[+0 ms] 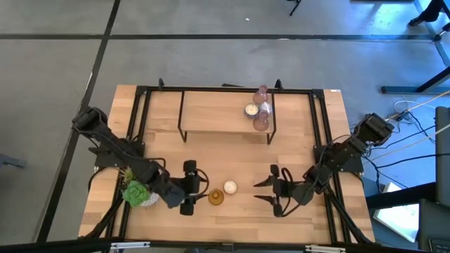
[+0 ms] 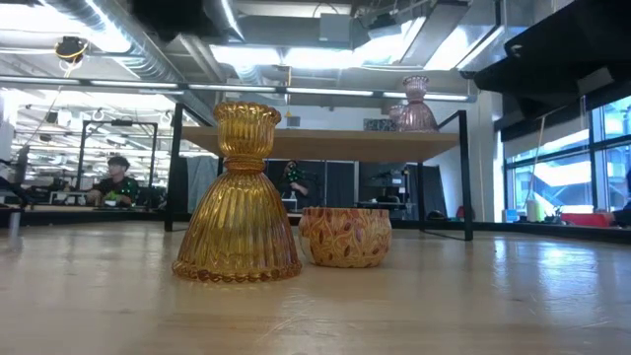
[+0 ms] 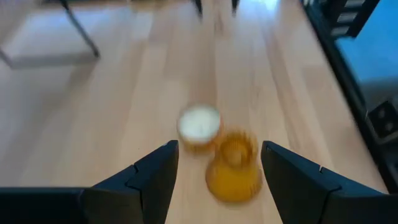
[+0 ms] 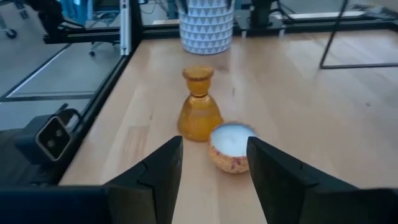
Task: Pick & Place candle stick holders
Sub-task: Adjust the yellow glass candle holder on the table
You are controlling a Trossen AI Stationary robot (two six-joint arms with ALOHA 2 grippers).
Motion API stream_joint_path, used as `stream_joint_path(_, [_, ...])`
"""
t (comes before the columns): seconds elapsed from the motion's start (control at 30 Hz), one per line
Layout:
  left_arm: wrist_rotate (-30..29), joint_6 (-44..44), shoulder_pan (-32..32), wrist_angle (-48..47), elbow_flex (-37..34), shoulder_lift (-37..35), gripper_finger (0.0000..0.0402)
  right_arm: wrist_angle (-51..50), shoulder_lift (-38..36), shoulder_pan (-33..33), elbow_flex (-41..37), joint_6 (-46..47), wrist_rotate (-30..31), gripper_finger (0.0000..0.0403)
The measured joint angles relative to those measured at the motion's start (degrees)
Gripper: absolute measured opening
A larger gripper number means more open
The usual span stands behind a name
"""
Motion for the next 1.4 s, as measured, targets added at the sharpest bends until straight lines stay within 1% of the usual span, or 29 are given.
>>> stream_joint_path(0.13, [0.9,-8.3,-1.7,-2.0,-2.8,0.0,0.0226,-0.1,0.0,0.1,0.0,-0.2,2.2,0.0183])
stream_joint_path(0.23, [-0.1,-11.8,-2.9,-1.4,-5.4,0.0,0.0226,-0.2,0.0,0.0,0.0,-0.2,2.3,0.0183])
stream_joint_path(0.33, [-1.9,-12.7,-3.5,3.1,-8.1,0.0,0.0226,-0.2,0.0,-0.1,0.0,-0.7,2.3,0.0183])
stream_joint_path(0.47, [-1.8,-11.9,-3.4,11.6,-11.6,0.4,0.0226,-0.4,0.3,-0.1,0.0,-1.0,3.9,0.0183])
stream_joint_path(0.6, [-2.2,-11.8,-3.5,16.3,-14.0,0.6,0.0226,0.2,3.1,-0.5,0.0,0.4,4.8,0.0187])
stream_joint_path(0.67, [-3.4,-11.3,-3.5,19.6,-14.9,0.6,0.0226,1.1,5.5,-1.4,0.0,1.1,4.2,0.0196])
stream_joint_path(0.73, [-2.9,-10.8,-3.4,22.9,-15.8,0.7,0.0226,3.7,8.3,-2.7,0.0,1.4,2.6,0.0209])
stream_joint_path(0.8, [-1.3,-10.8,-3.4,24.5,-16.0,1.5,0.0226,6.4,10.9,-4.1,0.0,1.4,0.0,0.0224])
stream_joint_path(0.93, [-0.5,-10.5,-3.5,27.6,-16.0,4.1,0.0226,14.2,14.6,-6.6,0.0,0.4,-6.5,0.0257])
stream_joint_path(1.0, [1.5,-8.7,-3.7,32.2,-16.0,5.5,0.0226,16.0,15.6,-7.3,0.3,0.2,-7.8,0.0271])
stream_joint_path(1.1, [9.3,-4.7,-3.8,42.1,-16.0,8.1,0.0226,14.7,15.8,-8.0,1.1,0.0,-8.9,0.0283])
stream_joint_path(1.17, [12.4,-3.7,-3.9,46.8,-16.0,9.4,0.0226,13.9,15.8,-8.2,1.3,0.0,-8.8,0.0286])
stream_joint_path(1.3, [19.7,-4.9,-3.5,50.8,-16.0,11.9,0.0226,13.4,15.8,-8.6,1.3,0.0,-8.7,0.0286])
stream_joint_path(1.33, [20.8,-5.5,-3.4,51.3,-16.0,12.7,0.0225,13.2,15.8,-8.6,1.3,0.0,-8.7,0.0286])
stream_joint_path(1.4, [21.2,-6.7,-2.8,52.0,-15.6,14.4,0.0222,13.1,15.8,-8.7,1.3,0.0,-8.7,0.0286])
